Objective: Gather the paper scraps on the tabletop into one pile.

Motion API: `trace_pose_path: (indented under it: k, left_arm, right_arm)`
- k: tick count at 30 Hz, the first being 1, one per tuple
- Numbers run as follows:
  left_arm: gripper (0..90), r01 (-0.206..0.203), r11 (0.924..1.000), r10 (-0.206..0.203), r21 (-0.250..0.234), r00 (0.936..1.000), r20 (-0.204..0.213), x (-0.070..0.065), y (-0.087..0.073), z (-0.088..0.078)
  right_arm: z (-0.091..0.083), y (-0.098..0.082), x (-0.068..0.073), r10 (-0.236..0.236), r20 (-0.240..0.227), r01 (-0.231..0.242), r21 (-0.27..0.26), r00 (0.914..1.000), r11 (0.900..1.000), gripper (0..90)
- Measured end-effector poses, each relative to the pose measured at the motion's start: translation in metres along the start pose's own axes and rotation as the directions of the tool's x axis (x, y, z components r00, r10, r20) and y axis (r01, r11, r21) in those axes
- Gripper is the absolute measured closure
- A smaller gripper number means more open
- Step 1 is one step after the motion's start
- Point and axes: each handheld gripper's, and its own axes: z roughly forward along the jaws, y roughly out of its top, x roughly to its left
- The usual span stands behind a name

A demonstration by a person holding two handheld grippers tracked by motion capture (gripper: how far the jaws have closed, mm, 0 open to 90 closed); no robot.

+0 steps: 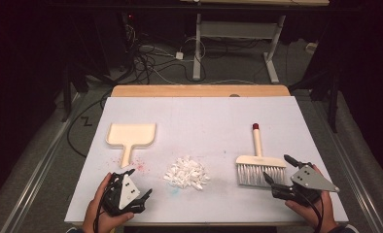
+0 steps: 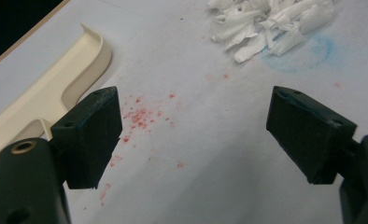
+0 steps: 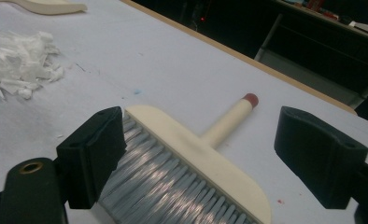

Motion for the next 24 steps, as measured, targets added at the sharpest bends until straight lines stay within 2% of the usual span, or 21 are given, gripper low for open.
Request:
trace_pose_path:
  k: [4,13,24]
  left_arm:
    - [17.4,-0.003,1.0,0.003,0.005,1.0,0.002,-0.0003,0.0003,0.0005]
    - [17.4,0.004,1.0,-0.004,-0.004,1.0,-0.001,0.0007,-0.0002,-0.0002]
    - [17.4,0.037,0.9993,-0.037,0.003,0.9993,-0.005,0.0077,-0.0029,0.0026]
  right_arm:
    - [-0.001,0.0013,-0.0001,-0.002,0.013,0.002,-0.012,0.9999,1.0,17.4]
    - [-0.0015,0.0026,0.0006,-0.009,-0.001,0.009,-0.019,1.0,1.0,17.3]
    - [0.0035,0.0016,0.0005,-0.03,-0.011,0.03,0.001,0.9995,1.0,17.2]
